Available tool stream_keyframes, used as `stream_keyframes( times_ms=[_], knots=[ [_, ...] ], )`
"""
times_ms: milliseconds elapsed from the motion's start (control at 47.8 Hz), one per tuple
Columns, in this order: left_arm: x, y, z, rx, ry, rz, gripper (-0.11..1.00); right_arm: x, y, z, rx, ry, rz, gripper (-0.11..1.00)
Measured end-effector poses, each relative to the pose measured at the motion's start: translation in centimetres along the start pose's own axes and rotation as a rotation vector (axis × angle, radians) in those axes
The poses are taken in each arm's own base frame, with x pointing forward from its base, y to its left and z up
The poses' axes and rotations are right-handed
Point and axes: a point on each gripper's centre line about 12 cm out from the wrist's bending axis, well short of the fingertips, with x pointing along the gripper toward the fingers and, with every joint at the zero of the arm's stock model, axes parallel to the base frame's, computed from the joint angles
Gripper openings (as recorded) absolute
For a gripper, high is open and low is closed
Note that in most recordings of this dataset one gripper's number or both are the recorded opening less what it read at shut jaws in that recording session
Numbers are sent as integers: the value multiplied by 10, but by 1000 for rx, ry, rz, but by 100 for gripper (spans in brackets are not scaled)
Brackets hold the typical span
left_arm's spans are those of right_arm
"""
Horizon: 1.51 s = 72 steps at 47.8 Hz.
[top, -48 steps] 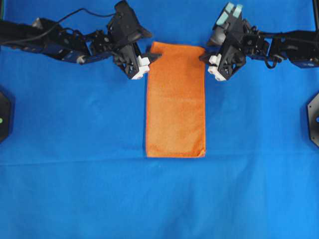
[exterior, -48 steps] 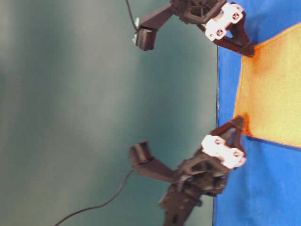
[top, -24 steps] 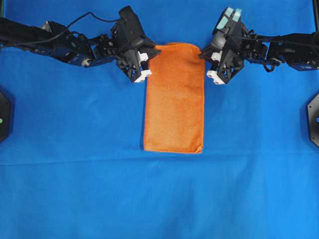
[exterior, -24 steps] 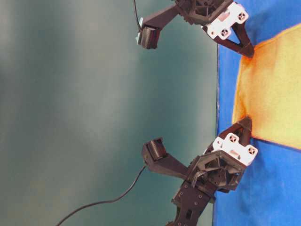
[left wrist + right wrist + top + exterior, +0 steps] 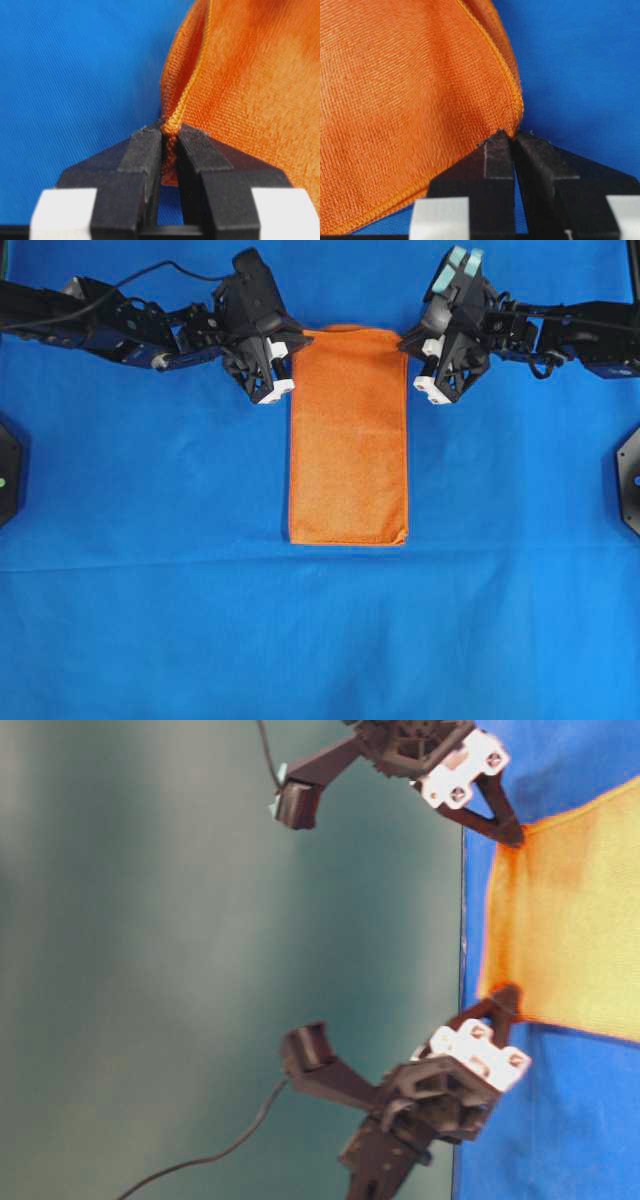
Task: Fold the orange towel.
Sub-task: 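Pinch the strip's two far corners with left and right grippers, then pull the far corners toward the near end, folding the strip in half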
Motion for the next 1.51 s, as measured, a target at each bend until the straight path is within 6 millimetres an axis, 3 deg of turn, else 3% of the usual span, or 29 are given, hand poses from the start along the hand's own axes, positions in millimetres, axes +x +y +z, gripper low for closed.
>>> stream_keyframes(
  times_ms=[146,502,649,774,983,1276,1507],
  knots=[
    [-6,3,11,26,-27,7,5,-9,-1,10,-7,-23,-6,5],
    [-7,3,13,33,-32,7,5,-15,-1,13,-8,-23,-13,5],
    [-19,-6,28,50,-72,-10,5,-27,4,22,-15,-27,-13,5],
    [-35,-25,40,79,-106,-49,5,-45,23,26,-48,-21,17,5],
    [-56,-54,31,94,-91,-117,5,-65,60,23,-100,-9,92,5],
    [-75,-111,7,169,-32,-254,5,-73,118,4,-153,49,229,5],
    [-81,-150,-9,202,8,-342,5,-62,149,-23,-131,130,290,5]
  ],
)
